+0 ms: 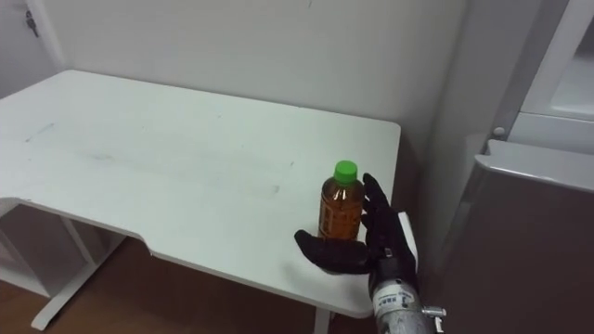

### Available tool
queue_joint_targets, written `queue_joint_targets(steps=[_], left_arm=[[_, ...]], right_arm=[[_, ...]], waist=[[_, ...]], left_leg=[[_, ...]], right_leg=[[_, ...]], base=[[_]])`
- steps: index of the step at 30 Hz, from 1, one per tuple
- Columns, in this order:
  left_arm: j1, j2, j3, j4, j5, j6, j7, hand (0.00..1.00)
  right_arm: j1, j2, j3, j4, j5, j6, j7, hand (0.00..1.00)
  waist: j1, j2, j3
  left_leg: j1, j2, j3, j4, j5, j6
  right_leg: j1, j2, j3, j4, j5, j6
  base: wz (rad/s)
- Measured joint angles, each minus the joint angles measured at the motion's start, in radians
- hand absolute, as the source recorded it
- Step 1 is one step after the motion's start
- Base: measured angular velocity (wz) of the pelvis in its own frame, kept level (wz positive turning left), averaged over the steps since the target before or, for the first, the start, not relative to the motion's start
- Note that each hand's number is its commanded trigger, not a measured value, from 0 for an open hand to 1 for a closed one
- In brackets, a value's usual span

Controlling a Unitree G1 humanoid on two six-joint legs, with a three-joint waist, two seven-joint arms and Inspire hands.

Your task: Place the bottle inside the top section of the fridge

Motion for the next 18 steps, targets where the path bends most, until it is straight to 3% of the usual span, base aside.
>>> queue_joint_targets(steps=[18], left_arm=[[0.0, 0.0, 0.0, 0.002, -0.001, 0.0, -0.018, 0.0]], right_arm=[[0.0, 0.0, 0.0, 0.0, 0.001, 0.0, 0.0, 0.0]], waist=[[0.001, -0.009, 0.0003]], left_leg=[[-0.001, 0.0, 0.0, -0.001, 0.0, 0.0]], right_leg=[[0.0, 0.0, -0.004, -0.003, -0.001, -0.001]], base=[[0.0]])
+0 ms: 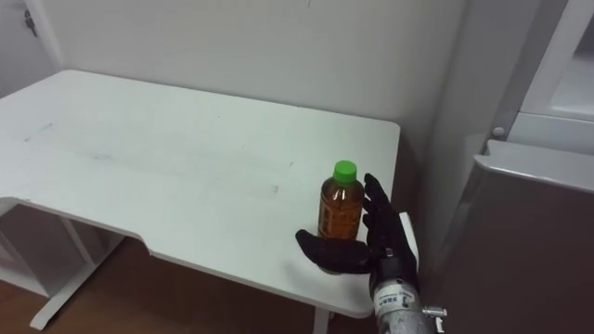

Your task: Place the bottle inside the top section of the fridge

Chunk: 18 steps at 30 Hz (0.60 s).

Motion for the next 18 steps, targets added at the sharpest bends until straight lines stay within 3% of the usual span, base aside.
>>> queue_joint_targets(steps=[10, 18], left_arm=[[0.01, -0.001, -0.022, -0.001, -0.034, 0.004, -0.02, 0.0], [0.012, -0.001, -0.019, 0.003, -0.034, 0.03, -0.019, 0.0]], right_arm=[[0.0, -0.005, -0.001, 0.055, 0.024, 0.0, 0.024, 0.0], [-0.003, -0.007, -0.01, 0.14, 0.119, 0.003, 0.026, 0.0]], waist=[[-0.003, -0.003, 0.0034], [0.001, 0.001, 0.0057]], left_leg=[[0.014, -0.01, -0.007, -0.004, 0.002, 0.003], [0.008, -0.019, -0.013, 0.002, 0.004, 0.007]], right_leg=[[0.018, -0.014, -0.019, 0.005, -0.006, 0.006], [0.013, -0.023, -0.023, 0.016, -0.014, 0.012]], base=[[0.04], [0.03]])
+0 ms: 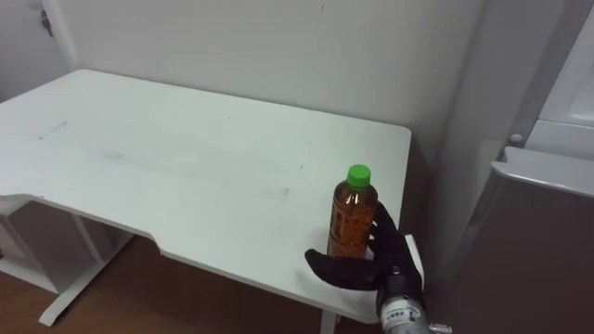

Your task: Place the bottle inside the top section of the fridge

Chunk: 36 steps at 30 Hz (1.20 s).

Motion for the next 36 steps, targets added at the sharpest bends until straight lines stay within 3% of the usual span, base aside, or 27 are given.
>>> queue_joint_targets(steps=[9, 19, 31, 36], left_arm=[[0.0, 0.0, -0.003, -0.004, -0.001, 0.001, 0.004, 0.0], [-0.001, 0.0, -0.003, -0.004, -0.002, 0.002, 0.006, 0.0], [-0.002, 0.0, -0.008, -0.003, -0.003, -0.001, 0.007, 0.0], [-0.001, 0.0, -0.024, -0.005, -0.003, -0.005, 0.011, 0.0]], right_arm=[[-0.085, -0.006, -0.033, 0.116, 0.057, 0.0, 0.024, 0.0], [-0.099, -0.031, -0.033, 0.144, 0.121, 0.0, 0.036, 0.0], [-0.105, -0.031, -0.032, 0.144, 0.108, 0.0, 0.033, 0.0], [-0.119, -0.031, -0.031, 0.144, 0.025, 0.0, 0.014, 0.0]], waist=[[-0.004, 0.015, -0.0031], [-0.001, 0.013, -0.0028], [0.001, 0.005, -0.0042], [0.011, 0.002, -0.0018]], left_leg=[[-0.001, 0.001, 0.0, 0.0, 0.001, 0.0], [-0.002, -0.001, 0.001, 0.0, 0.002, 0.002], [-0.009, -0.003, 0.006, 0.002, 0.002, 0.002], [-0.011, -0.006, 0.008, 0.002, 0.003, 0.002]], right_leg=[[0.002, -0.001, -0.011, 0.001, 0.0, 0.0], [0.002, -0.004, -0.015, 0.002, -0.001, 0.0], [-0.024, -0.015, -0.007, 0.039, -0.019, -0.002], [-0.031, -0.021, -0.005, 0.051, -0.025, -0.001]], base=[[0.01], [0.0], [0.0], [0.0]])
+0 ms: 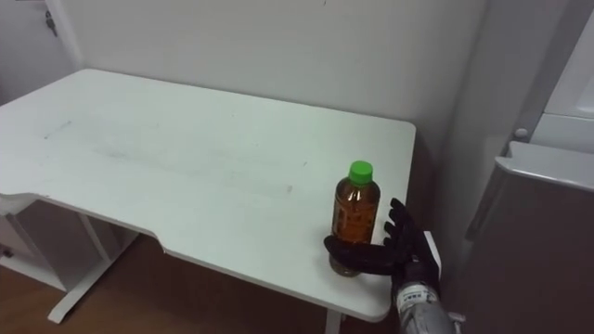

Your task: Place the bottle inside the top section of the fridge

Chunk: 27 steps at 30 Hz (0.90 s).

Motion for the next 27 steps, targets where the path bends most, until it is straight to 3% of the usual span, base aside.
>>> queue_joint_targets(steps=[8, 11, 27], left_arm=[[-0.001, 0.0, 0.0, -0.004, 0.0, -0.002, -0.006, 0.0], [-0.006, 0.0, 0.0, -0.005, -0.001, -0.003, -0.005, 0.0], [-0.009, 0.0, 0.006, -0.004, 0.0, -0.003, 0.023, 0.0]], right_arm=[[-0.027, 0.0, 0.0, 0.0, -0.182, 0.0, -0.039, 0.0], [-0.038, 0.0, 0.006, 0.0, -0.189, 0.0, -0.066, 0.0], [-0.077, 0.0, 0.016, -0.016, -0.189, 0.0, -0.135, 0.0]], waist=[[0.028, -0.002, 0.0009], [0.042, -0.002, 0.0009], [0.045, -0.007, -0.0003]], left_leg=[[-0.01, -0.006, -0.009, 0.0, 0.001, 0.002], [-0.015, -0.006, -0.013, -0.001, 0.001, 0.002], [-0.027, -0.006, -0.019, 0.001, 0.001, 0.001]], right_leg=[[-0.003, -0.003, -0.01, -0.002, -0.002, 0.004], [-0.004, -0.003, -0.013, -0.003, -0.003, 0.004], [-0.015, -0.002, -0.018, 0.0, -0.004, 0.005]], base=[[0.05], [0.04], [0.01]])
